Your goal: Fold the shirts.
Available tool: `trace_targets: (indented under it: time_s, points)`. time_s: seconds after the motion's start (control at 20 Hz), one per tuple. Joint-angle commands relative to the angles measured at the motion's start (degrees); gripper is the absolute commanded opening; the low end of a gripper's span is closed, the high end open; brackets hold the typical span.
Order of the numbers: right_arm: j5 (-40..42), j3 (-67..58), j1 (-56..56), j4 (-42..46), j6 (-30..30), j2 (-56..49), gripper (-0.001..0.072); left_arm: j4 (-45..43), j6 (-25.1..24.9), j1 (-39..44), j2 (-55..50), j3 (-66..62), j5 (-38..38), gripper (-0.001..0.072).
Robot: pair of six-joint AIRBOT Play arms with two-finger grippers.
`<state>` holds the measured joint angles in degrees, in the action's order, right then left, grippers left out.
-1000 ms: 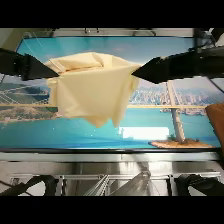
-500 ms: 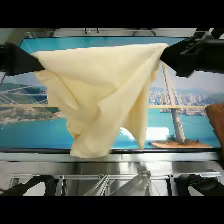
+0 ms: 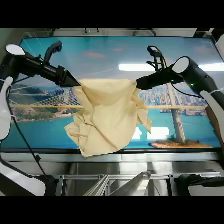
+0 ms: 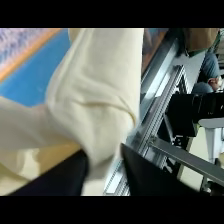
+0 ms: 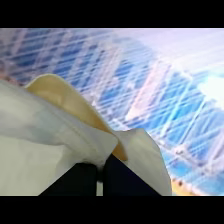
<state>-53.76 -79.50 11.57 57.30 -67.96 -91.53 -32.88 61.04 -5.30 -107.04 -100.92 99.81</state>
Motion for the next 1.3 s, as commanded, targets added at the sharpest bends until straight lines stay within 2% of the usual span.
trace_targets:
  time_s: [0.0, 0.05, 0.15, 0.2, 0.25, 0.35, 0.45, 0.55, 0.65, 0.8, 0.95, 1.05, 1.15, 1.25]
  points:
    - [4.13, -0.35, -2.03, 0.55, -1.31, -3.96, 0.0267, 5.4, 0.83, -3.78, -7.76, -0.07, -1.68, 0.072]
    - [2.27, -1.03, -3.39, 0.55, -1.31, -3.54, 0.0482, 8.55, 1.51, -5.7, -8.41, -0.04, -0.37, 0.072]
    - [-4.09, -2.67, -7.32, 0.52, -1.77, -3.06, 0.0483, 10.58, 2.54, -8.87, -8.39, -0.02, 3.26, 0.072]
    - [-8.28, -3.28, -9.75, 0.52, -2.16, -3.08, 0.0483, 10.19, 2.82, -9.92, -7.69, 0.52, 5.4, 0.0687]
    - [-12.24, -3.3, -11.96, 0.48, -2.1, -3.17, 0.0484, 10.05, 3.08, -10.84, -5.92, 2.86, 6.78, 0.0568]
    - [-20.57, -3.3, -16.31, -0.46, -0.31, -4.42, 0.0483, 9.92, 2.05, -11.8, 0.2, 11.72, 6.6, 0.0553]
    - [-26.69, -3.3, -19.26, -4.98, 4.42, -6.75, 0.0484, 6.71, 0.24, -11.76, 7.85, 23.21, 6.08, 0.0553]
    - [-28.74, -3.3, -19.76, -10.03, 9.42, -9.44, 0.0483, -2.43, 0.37, -11.76, 15.78, 35.21, 2.97, 0.0553]
    - [-28.13, -3.3, -18.4, -11.13, 11.19, -12.09, 0.0484, -9.2, 2.25, -11.82, 22.67, 46.07, -2.14, 0.0553]
    - [-27.71, -3.32, -15.98, -11.54, 12.33, -15.39, 0.0483, -11.19, 6.91, -11.54, 29.35, 58.69, -8.04, 0.0554]
    - [-27.69, -3.32, -13.64, -11.78, 13.75, -17.07, 0.0482, -11.17, 9.66, -10.01, 33.03, 66.14, -12.66, 0.0553]
    - [-27.52, -3.32, -12.76, -12.63, 14.03, -17.64, 0.0463, -11.15, 10.03, -7.89, 33.77, 68.48, -16.98, 0.0553]
    - [-27.08, -3.37, -12.46, -13.2, 14.25, -17.79, 0.0244, -11.17, 10.21, -4.66, 32.28, 68.11, -20.5, 0.0553]
    - [-26.64, -3.39, -12.55, -13.25, 14.47, -17.79, 0.024, -11.21, 10.43, -1.16, 28.22, 65.37, -21.75, 0.0552]
